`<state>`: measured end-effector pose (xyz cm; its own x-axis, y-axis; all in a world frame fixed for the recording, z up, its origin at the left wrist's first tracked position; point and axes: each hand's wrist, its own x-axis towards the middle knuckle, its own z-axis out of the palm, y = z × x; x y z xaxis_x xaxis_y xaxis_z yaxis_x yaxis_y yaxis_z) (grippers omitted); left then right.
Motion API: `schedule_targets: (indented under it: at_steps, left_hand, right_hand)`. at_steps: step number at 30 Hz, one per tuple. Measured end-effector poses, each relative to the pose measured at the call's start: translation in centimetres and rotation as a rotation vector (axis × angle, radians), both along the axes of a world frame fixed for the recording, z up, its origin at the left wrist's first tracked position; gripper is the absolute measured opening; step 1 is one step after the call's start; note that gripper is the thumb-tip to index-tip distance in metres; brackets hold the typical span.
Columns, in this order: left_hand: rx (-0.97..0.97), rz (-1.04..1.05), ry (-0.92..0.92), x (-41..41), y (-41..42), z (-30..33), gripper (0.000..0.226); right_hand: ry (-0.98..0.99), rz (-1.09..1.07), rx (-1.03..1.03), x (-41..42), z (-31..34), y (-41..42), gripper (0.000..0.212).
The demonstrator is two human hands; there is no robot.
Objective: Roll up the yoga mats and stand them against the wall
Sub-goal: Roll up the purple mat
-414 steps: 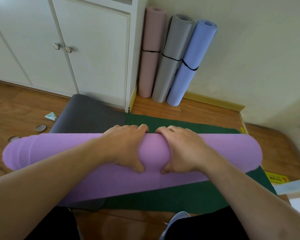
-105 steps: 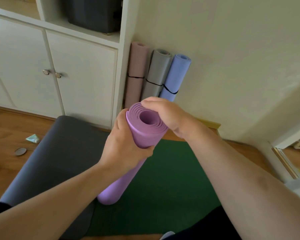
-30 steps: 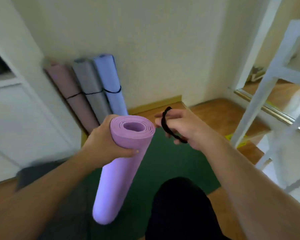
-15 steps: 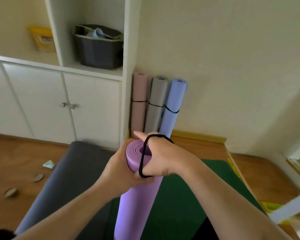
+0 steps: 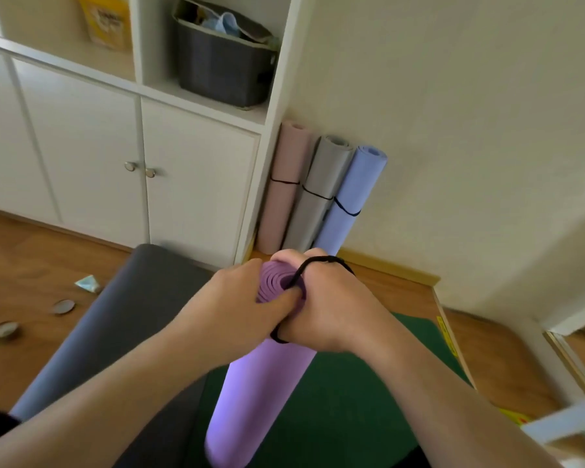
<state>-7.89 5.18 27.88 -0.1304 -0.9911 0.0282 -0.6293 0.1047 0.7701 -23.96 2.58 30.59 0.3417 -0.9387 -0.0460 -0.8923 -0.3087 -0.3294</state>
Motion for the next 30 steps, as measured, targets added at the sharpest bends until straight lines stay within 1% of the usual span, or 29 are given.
schedule_targets:
  at_steps: [2,4,5,8,10,13,15,17,21,22,23,25,26,27,28,30]
  left_hand:
    - [-0.065,0.119,-0.028,-0.7,0.0,-0.8,0.018]
    - [-0.084,0.18,0.024,-0.3,-0.7,-1.8,0.025]
    - [-0.061,0.202,0.114,0.1,-1.0,-2.1,0.029]
    - [0.068,0.25,0.497,0.9,-1.9,-2.9,0.033]
    - [0.161,0.299,0.639,1.2,-2.3,-3.2,0.032]
    - [0.214,0.261,0.671,2.1,-3.3,-3.7,0.021]
    - [0.243,0.22,0.659,2.5,-3.8,-3.9,0.015]
    - [0.29,0.208,0.67,2.3,-4.2,-4.2,0.012]
    - [0.342,0.246,0.711,1.0,-4.3,-5.0,0.013]
    - [0.343,0.251,0.719,0.7,-4.3,-5.2,0.014]
    - [0.337,0.254,0.722,0.6,-4.4,-5.4,0.015]
    - [0.322,0.264,0.705,0.4,-4.4,-5.5,0.018]
    - [0.322,0.266,0.698,0.3,-4.3,-5.5,0.019]
    - [0.325,0.266,0.698,0.3,-4.3,-5.6,0.019]
    - [0.33,0.267,0.704,0.3,-4.4,-5.8,0.019]
    - [0.348,0.279,0.738,0.5,-4.4,-6.0,0.02]
  right_hand:
    - [-0.046,0.024,-0.027,0.2,-0.1,0.3,0.052]
    - [-0.083,0.042,-0.03,0.1,-0.3,0.4,0.044]
    - [-0.098,0.041,-0.03,0.0,-0.3,0.5,0.046]
    - [-0.12,-0.007,-0.031,-0.7,-0.5,0.7,0.063]
    - [-0.108,0.002,-0.047,-1.0,-0.6,1.1,0.067]
    - [-0.101,0.051,-0.104,-1.1,-0.8,2.0,0.068]
    - [-0.12,0.057,-0.109,-1.1,-0.9,2.3,0.067]
    - [-0.121,0.057,-0.094,-1.3,-1.0,2.3,0.069]
    - [-0.073,0.032,0.041,-2.3,-0.3,1.8,0.092]
    - [-0.09,0.027,0.106,-2.6,0.1,1.6,0.092]
    - [-0.172,0.023,0.196,-3.2,0.5,1.3,0.084]
    - [-0.492,-0.026,0.43,-4.2,1.1,0.8,0.059]
    - [-0.618,-0.073,0.487,-4.6,1.1,0.5,0.052]
    - [-0.678,-0.122,0.499,-5.2,0.6,0.2,0.046]
    - [-0.725,-0.179,0.515,-5.6,0.0,-0.1,0.046]
    - [-0.846,-0.287,0.584,-6.0,-1.6,-0.4,0.056]
